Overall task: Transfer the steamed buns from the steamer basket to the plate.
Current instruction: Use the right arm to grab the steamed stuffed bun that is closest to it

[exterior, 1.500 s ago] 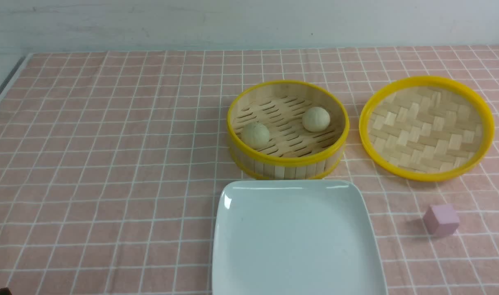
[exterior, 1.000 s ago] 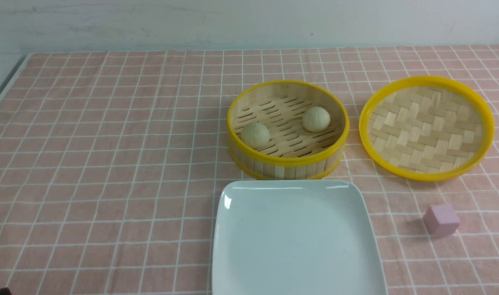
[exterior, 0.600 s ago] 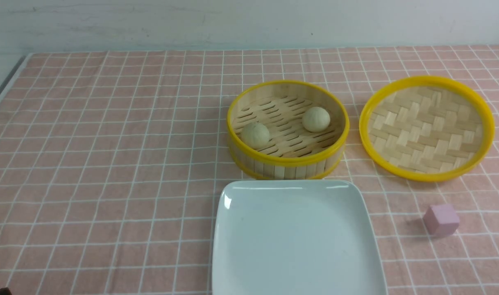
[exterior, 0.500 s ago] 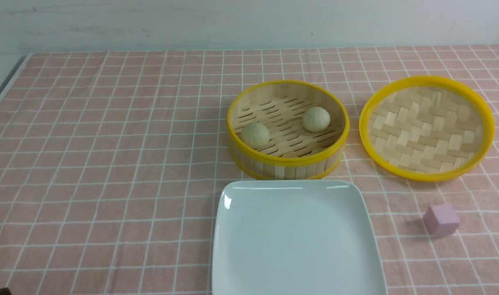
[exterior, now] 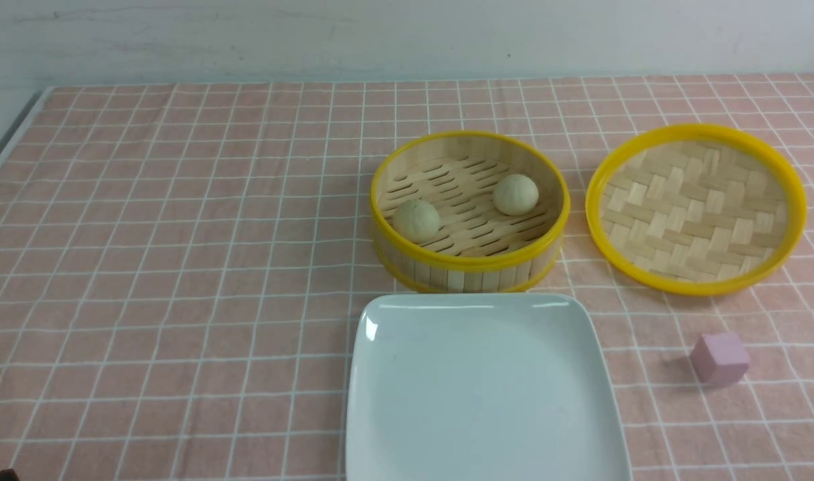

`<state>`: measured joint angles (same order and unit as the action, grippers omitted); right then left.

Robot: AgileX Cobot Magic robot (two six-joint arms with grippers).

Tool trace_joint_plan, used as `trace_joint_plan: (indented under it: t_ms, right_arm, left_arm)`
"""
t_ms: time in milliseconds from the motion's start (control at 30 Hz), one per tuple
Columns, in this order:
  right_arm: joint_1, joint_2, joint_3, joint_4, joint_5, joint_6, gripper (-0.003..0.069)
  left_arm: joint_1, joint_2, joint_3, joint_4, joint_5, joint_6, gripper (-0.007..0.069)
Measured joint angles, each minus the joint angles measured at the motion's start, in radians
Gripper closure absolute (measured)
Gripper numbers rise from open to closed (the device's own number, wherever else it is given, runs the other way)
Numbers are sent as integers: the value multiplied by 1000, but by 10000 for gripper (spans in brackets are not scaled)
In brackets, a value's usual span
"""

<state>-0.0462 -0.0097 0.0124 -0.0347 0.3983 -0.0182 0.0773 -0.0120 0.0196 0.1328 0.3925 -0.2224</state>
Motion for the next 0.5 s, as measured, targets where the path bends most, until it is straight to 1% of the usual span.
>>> trace_joint_plan:
  t_ms: [133,200,300,433,500]
  right_arm:
    - [0,0,0,-1,-6,5,416]
    - [0,0,-8,6,6,33,416]
    - [0,0,-74,13,41,84,416]
    - [0,0,-157,15,41,97,416]
    - [0,0,-246,21,41,98,416]
  left_arm:
    - [0,0,0,0,0,0,260]
    - [0,0,0,0,0,0,260]
    - [0,0,0,0,0,0,260]
    - [0,0,0,0,0,0,260]
    - [0,0,0,0,0,0,260]
